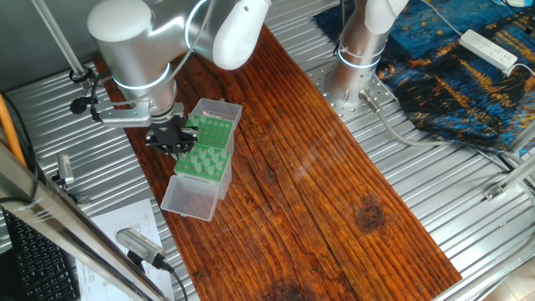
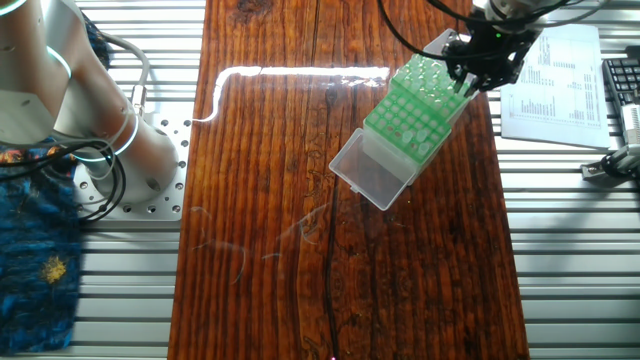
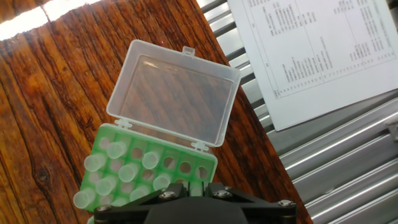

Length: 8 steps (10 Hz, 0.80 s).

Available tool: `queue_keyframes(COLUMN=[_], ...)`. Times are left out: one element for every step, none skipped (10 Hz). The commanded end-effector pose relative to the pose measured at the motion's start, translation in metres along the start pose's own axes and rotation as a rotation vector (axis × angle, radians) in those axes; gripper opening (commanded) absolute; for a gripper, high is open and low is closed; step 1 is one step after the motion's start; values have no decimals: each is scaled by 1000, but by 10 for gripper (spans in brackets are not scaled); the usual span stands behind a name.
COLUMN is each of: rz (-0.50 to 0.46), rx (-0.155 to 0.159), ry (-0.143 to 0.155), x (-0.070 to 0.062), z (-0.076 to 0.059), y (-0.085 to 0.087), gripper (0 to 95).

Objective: Transfer all large pipette tips from one holder to another

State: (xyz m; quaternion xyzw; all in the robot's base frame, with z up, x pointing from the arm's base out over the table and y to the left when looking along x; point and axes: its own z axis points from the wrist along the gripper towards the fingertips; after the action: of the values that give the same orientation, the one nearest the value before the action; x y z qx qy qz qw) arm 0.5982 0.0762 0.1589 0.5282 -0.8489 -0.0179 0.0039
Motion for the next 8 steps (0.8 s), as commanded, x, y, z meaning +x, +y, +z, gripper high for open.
queue_keyframes(rz=[5,6,11,17,21,29,32,35], rx=[-2,-3,-4,-6,-7,-12,-13,-14], ry=[5,8,15,17,18,22,24,26], x=[0,0,0,0,0,0,-1,-1], z=[-4,-5,-6,-7,-8,-9,-10,-11], y=[1,2,2,2,2,3,3,3], gripper=[0,0,0,0,0,0,0,0])
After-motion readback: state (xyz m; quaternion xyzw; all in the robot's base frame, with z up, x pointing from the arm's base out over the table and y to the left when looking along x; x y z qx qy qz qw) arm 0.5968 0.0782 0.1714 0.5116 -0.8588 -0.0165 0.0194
